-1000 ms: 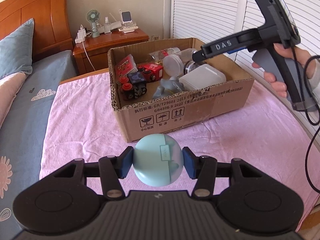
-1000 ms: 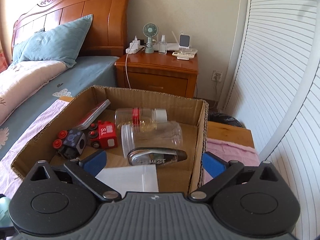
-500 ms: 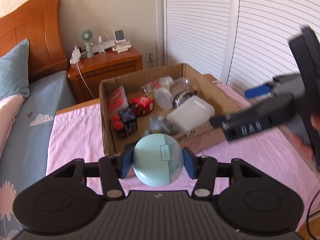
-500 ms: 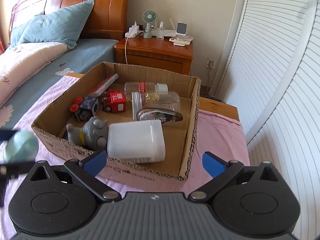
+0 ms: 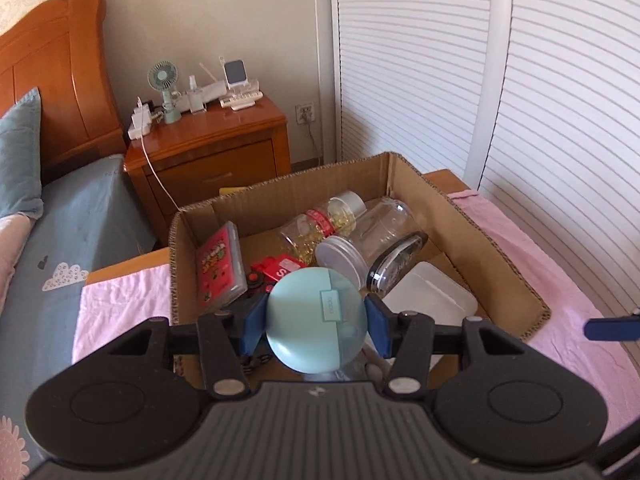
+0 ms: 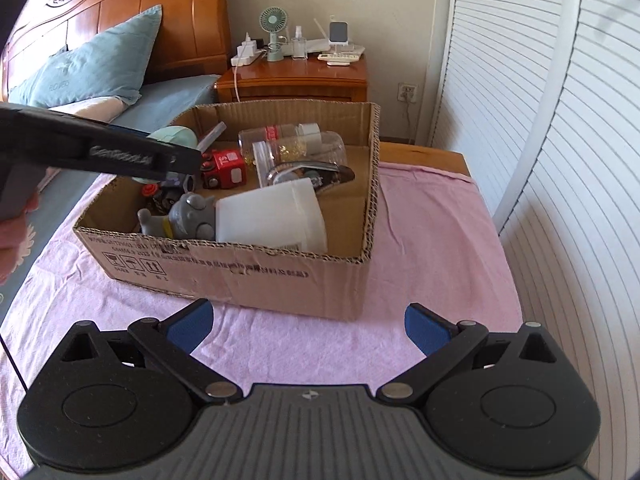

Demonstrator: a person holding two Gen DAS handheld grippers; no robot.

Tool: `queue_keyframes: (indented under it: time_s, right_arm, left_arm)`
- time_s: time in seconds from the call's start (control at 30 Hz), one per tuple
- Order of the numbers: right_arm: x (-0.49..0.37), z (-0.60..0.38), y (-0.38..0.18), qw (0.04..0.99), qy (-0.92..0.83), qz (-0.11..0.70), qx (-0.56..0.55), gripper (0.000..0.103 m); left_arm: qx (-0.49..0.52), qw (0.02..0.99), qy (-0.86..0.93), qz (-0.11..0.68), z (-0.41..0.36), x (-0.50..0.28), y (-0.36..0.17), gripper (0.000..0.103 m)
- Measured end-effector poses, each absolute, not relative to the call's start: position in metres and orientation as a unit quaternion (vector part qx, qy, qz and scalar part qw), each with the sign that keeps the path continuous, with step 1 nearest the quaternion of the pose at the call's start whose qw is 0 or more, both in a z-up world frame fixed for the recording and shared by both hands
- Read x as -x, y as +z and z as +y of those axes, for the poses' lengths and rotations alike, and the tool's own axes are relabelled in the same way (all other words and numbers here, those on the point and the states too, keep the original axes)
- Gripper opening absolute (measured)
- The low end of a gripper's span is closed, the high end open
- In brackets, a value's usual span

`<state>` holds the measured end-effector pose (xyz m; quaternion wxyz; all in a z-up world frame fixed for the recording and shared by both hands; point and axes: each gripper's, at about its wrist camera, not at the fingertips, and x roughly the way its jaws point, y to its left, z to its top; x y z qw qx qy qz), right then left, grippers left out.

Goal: Organize rigid objects
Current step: 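Lower the blue egg case into the box and open the left tool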

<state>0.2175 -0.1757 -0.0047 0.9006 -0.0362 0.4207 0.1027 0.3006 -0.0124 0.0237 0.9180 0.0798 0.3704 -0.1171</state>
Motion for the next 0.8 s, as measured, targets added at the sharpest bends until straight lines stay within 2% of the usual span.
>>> queue_keyframes:
  time_s: [0.27, 0.33, 0.37, 0.4, 0.53, 0.67, 0.8]
  right_arm:
    - [-0.215, -0.186, -0.004, 0.903, 0.089, 0.420, 0.022, 0.103]
    - [-0.214, -0.188, -0.002, 0.904, 0.087, 0.417, 0.021, 0.103]
    - [-0.213, -0.189, -0.001, 0.904, 0.088, 0.417, 0.019, 0.103]
    - [-0.213, -0.189, 0.000, 0.905, 0.088, 0.417, 0.018, 0.103]
    - [-0.211, -0.192, 0.006, 0.907, 0.088, 0.411, 0.020, 0.103]
    - [-0.210, -0.192, 0.014, 0.908, 0.072, 0.412, 0.021, 0.103]
    - [-0.211, -0.191, 0.019, 0.904, 0.048, 0.424, 0.015, 0.103]
  left_arm:
    - [-0.081, 0.914, -0.114, 0.382, -0.021, -0.317, 0.003, 0.054]
    - [-0.088, 0.919, -0.102, 0.371, -0.023, -0.319, 0.004, 0.071]
    - [-0.090, 0.920, -0.098, 0.368, -0.023, -0.319, 0.005, 0.090]
    - [-0.088, 0.923, -0.094, 0.362, -0.023, -0.317, 0.007, 0.096]
    - [-0.083, 0.933, -0.098, 0.335, -0.018, -0.300, 0.023, 0.096]
    - [-0.085, 0.944, -0.080, 0.309, -0.013, -0.265, 0.043, 0.101]
    - [-0.083, 0.942, -0.055, 0.319, -0.010, -0.226, 0.055, 0.102]
